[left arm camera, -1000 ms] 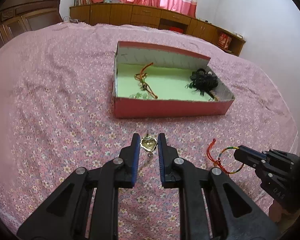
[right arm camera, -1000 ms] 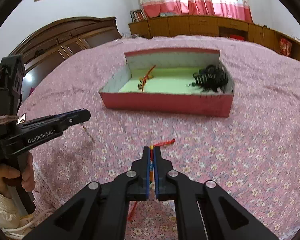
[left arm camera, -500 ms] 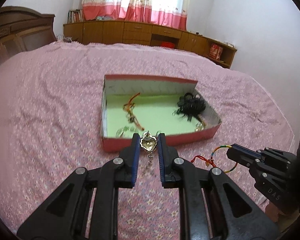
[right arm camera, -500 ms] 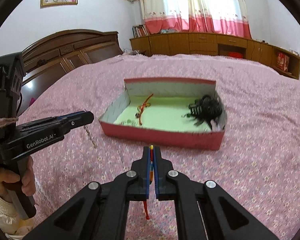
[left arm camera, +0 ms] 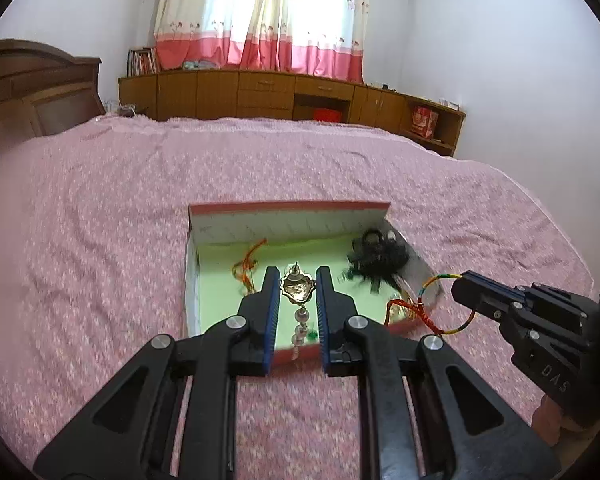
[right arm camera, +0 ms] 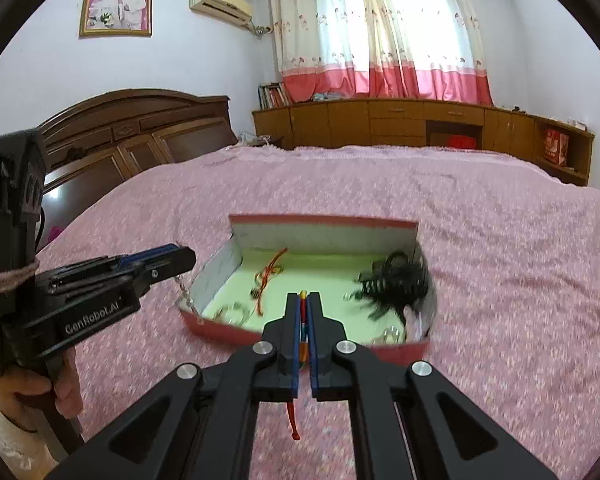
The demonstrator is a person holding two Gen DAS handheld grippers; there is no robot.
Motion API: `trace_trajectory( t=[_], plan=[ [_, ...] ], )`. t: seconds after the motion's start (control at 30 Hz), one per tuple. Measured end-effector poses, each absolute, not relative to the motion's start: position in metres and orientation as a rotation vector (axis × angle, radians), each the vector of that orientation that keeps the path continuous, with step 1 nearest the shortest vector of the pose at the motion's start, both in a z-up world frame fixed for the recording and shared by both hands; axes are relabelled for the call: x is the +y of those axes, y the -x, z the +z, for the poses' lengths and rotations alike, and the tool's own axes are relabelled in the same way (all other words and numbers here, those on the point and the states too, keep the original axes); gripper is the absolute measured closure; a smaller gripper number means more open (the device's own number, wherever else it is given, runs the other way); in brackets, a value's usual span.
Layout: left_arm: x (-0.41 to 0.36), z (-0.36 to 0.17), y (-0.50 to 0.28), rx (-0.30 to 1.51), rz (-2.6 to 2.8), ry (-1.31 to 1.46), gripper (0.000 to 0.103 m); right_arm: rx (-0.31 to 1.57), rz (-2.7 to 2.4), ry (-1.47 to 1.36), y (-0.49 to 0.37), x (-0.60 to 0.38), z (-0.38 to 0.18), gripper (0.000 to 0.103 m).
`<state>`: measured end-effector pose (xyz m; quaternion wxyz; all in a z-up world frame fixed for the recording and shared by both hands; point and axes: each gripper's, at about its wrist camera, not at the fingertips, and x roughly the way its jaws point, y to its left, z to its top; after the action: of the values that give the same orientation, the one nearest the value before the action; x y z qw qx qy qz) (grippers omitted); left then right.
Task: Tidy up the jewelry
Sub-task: 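Carry the earring and bracelet into the box and open both grippers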
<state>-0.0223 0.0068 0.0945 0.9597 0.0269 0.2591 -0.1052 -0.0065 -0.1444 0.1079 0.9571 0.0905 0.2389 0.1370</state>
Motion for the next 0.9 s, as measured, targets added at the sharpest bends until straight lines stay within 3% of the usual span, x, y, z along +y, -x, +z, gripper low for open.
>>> trace_trajectory(
  t=[0.5, 0.9],
  plan=[
    [-0.004, 0.085, -0.031, 0.461, -0.185, -0.042, 0.093, 0.421, 0.216, -0.182, -0.058, -0.144, 0.101, 0.098],
    [-0.002, 0.042, -0.071, 0.619, -0.148, -0.062, 0.093, 0.561, 0.183, -0.186, -0.102, -0.145, 0.054, 0.098]
  ],
)
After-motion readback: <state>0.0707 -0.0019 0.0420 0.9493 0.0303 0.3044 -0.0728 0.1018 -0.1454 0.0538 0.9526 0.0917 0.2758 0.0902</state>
